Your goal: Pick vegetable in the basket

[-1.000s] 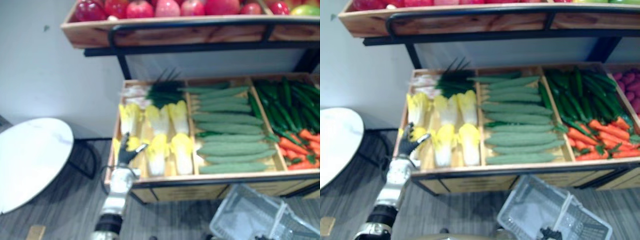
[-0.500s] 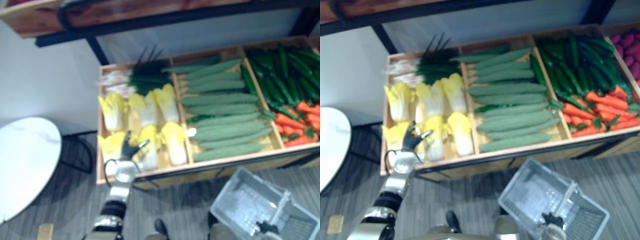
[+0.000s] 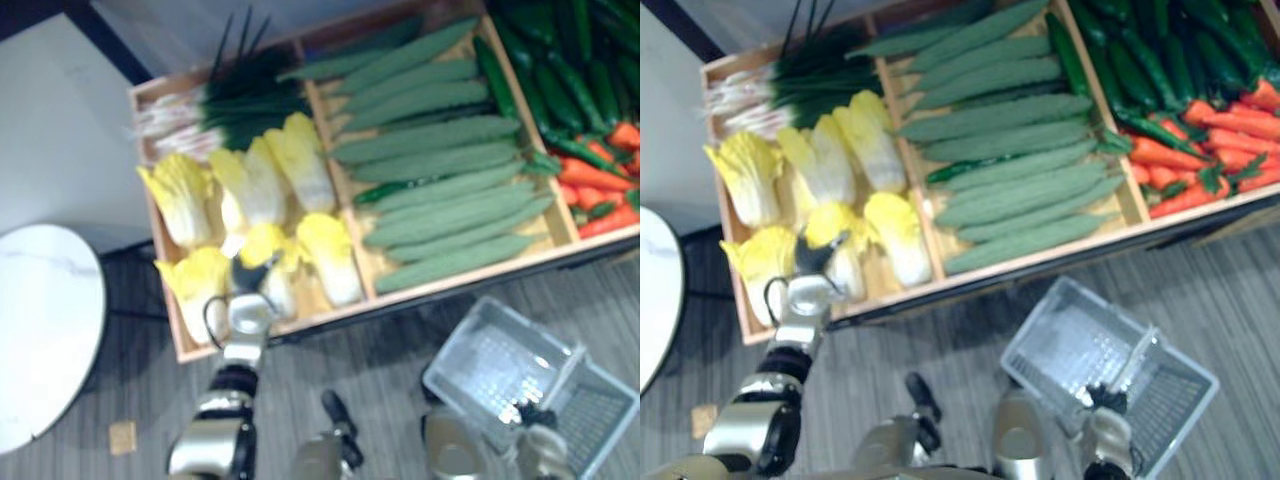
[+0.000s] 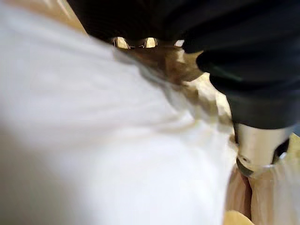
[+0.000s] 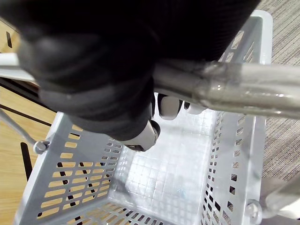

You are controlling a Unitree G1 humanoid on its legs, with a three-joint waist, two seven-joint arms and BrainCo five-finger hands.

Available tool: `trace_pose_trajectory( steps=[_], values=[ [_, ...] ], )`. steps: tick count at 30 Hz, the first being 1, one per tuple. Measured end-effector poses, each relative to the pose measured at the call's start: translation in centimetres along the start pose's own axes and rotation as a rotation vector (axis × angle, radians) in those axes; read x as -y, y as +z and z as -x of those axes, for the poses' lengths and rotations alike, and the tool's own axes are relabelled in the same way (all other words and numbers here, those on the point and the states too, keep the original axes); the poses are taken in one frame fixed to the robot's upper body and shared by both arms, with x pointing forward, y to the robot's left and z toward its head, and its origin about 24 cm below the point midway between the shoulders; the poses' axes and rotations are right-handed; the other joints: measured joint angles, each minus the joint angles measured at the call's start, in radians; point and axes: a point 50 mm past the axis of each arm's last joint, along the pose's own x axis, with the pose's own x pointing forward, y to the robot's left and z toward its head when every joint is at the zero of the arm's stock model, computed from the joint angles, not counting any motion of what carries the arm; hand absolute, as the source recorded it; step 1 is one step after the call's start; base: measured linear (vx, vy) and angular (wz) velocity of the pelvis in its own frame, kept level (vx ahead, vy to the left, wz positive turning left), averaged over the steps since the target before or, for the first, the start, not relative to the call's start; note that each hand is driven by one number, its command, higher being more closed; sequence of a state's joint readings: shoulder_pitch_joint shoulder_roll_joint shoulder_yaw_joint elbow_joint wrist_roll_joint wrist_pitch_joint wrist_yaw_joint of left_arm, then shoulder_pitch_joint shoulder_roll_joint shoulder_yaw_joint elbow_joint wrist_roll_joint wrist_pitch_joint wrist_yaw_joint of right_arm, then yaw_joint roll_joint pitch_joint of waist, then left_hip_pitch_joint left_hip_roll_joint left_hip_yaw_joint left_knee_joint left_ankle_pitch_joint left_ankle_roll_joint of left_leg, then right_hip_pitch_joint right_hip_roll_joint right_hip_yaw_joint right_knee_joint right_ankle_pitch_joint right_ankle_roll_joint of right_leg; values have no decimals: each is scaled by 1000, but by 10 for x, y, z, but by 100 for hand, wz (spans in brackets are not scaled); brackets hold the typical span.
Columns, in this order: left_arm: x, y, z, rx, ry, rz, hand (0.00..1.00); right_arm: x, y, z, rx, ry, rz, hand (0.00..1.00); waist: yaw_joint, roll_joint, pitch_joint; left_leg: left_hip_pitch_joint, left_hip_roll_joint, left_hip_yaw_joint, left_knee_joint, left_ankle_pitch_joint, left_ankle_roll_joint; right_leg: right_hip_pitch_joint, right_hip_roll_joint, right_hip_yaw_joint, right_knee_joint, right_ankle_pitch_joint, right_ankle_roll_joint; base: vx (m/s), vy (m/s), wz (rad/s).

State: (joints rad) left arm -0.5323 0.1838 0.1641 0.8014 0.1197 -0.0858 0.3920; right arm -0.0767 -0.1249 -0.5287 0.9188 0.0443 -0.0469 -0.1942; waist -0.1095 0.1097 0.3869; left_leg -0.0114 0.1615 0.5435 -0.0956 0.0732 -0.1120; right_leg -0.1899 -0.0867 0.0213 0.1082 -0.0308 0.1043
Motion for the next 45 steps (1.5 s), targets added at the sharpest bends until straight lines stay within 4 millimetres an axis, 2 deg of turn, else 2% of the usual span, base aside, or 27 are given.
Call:
trace_pose_trajectory(
  steps=[3,9,14,16,19,22,23,25,26,27,28,29,31,32,33,34,35,36,37,38,39,40,41,42,44,45],
  values=[
    [-9,9,-9,7,29,39,100,-7,8,-1,29,20,17,100,1,-7,16,-19,-4,26,0,0,2,-35,-1,27,-2,10,14,-52,-2,-20],
    [-3,18,-11,20,6,64,100,-9,9,-1,35,28,22,100,2,-23,28,-24,-13,24,0,-6,11,-31,-15,33,-20,32,17,22,20,-2],
    [4,26,-10,50,-39,68,100,-10,3,1,16,28,14,100,-2,-26,28,-11,-18,-28,0,-5,13,22,-25,-28,-34,31,17,60,3,27],
    [7,28,-6,67,-54,65,100,-11,-1,2,5,32,12,100,-1,-38,31,3,-17,-49,0,-4,13,57,-26,-54,-47,31,16,71,-9,45],
    [11,28,7,107,-96,61,100,-9,-8,4,-18,32,17,100,2,-47,26,31,-17,-82,0,-4,13,114,-28,-92,-65,30,14,69,-6,27],
    [-1,34,21,187,-74,88,100,-5,-14,6,-34,27,23,100,17,-54,17,66,-21,-115,0,-4,13,154,-27,-95,-69,29,12,31,0,6],
    [-5,38,26,217,-62,99,100,-3,-17,6,-39,24,25,100,26,-54,5,67,-22,-156,1,-4,13,157,-27,-94,-69,28,11,0,0,0],
    [-25,48,39,305,10,133,100,-2,-22,7,-60,26,32,100,46,-69,-23,65,-23,-324,37,-30,-3,157,-28,-57,-62,28,11,26,-27,-21],
    [-28,49,41,313,22,132,100,-2,-23,7,-66,26,33,100,49,-70,-27,65,-22,-339,44,-39,-6,157,-28,-51,-62,28,11,-6,-1,-47],
    [-36,48,49,332,60,143,100,1,-27,7,-79,23,40,100,61,-67,-49,66,-14,-368,77,-91,-20,155,-21,-26,-62,21,11,-28,30,-51],
    [-40,50,56,359,89,149,100,3,-32,9,-94,27,44,100,64,-71,-64,66,-12,-364,109,-133,-26,156,-20,-9,-58,16,14,-41,48,-49],
    [-41,52,60,373,102,145,100,6,-37,11,-106,26,46,100,64,-74,-76,63,-15,-365,120,-148,-29,157,-24,-7,-59,14,12,-54,85,-26],
    [-37,66,73,462,126,143,100,15,-56,19,-140,10,46,100,61,-97,-122,67,-37,-360,113,-152,-25,138,-42,18,-56,9,27,-50,94,-18],
    [-35,72,77,494,130,140,100,15,-58,21,-140,9,39,100,60,-105,-128,69,-41,-351,112,-152,-24,132,-44,31,-55,13,32,-24,68,-51],
    [-35,86,84,568,144,143,100,12,-58,22,-132,18,35,100,60,-121,-136,69,-45,-316,117,-157,-18,111,-45,59,-56,28,43,-26,61,-78],
    [-34,100,91,645,155,167,100,5,-57,24,-124,40,46,100,60,-135,-146,70,-46,-270,119,-162,-14,92,-50,64,-71,34,29,-24,45,-94],
    [-33,105,95,676,156,175,100,4,-57,24,-122,45,48,100,60,-139,-150,71,-45,-242,120,-159,-10,85,-62,24,-79,31,5,1,96,-115],
    [-30,114,103,716,158,216,100,1,-54,24,-104,54,53,100,60,-132,-154,78,-32,-184,126,-164,-6,77,-107,-170,-84,22,-86,41,96,-105],
    [-29,117,106,728,159,239,100,1,-53,24,-98,58,60,100,60,-126,-159,84,-24,-155,126,-167,-2,75,-127,-264,-79,15,-113,107,134,-151],
    [-27,123,111,744,167,279,100,1,-51,23,-83,51,76,100,63,-125,-165,111,-7,-78,127,-178,-2,59,-167,-436,-37,53,-181,141,95,-188],
    [-29,125,113,757,180,285,100,-2,-50,23,-70,64,107,100,73,-137,-174,144,2,-4,148,-202,-20,44,-183,-561,12,170,-191,146,60,-204],
    [-29,125,113,758,178,287,100,-5,-50,24,-68,76,126,100,77,-138,-176,159,11,29,167,-205,-23,41,-176,-595,15,188,-169,117,-21,-218],
    [-26,126,115,765,161,292,100,-8,-50,24,-62,95,151,100,80,-140,-179,180,21,78,205,-207,-21,36,-158,-625,9,203,-178,70,-122,-197],
    [-19,128,119,779,117,301,100,-5,-51,24,-68,88,157,100,77,-128,-188,209,32,106,226,-228,-14,37,-134,-631,-3,201,-179,66,-140,-182],
    [-2,131,124,809,6,308,100,-3,-53,24,-79,85,162,100,57,-109,-201,236,43,151,242,-258,-28,35,-96,-629,-23,184,-194,62,-112,-138],
    [21,127,125,793,-127,301,100,-3,-53,24,-84,86,163,100,52,-94,-210,264,45,206,240,-278,-30,33,-61,-613,-53,150,-188,52,-78,-134]
  ],
)
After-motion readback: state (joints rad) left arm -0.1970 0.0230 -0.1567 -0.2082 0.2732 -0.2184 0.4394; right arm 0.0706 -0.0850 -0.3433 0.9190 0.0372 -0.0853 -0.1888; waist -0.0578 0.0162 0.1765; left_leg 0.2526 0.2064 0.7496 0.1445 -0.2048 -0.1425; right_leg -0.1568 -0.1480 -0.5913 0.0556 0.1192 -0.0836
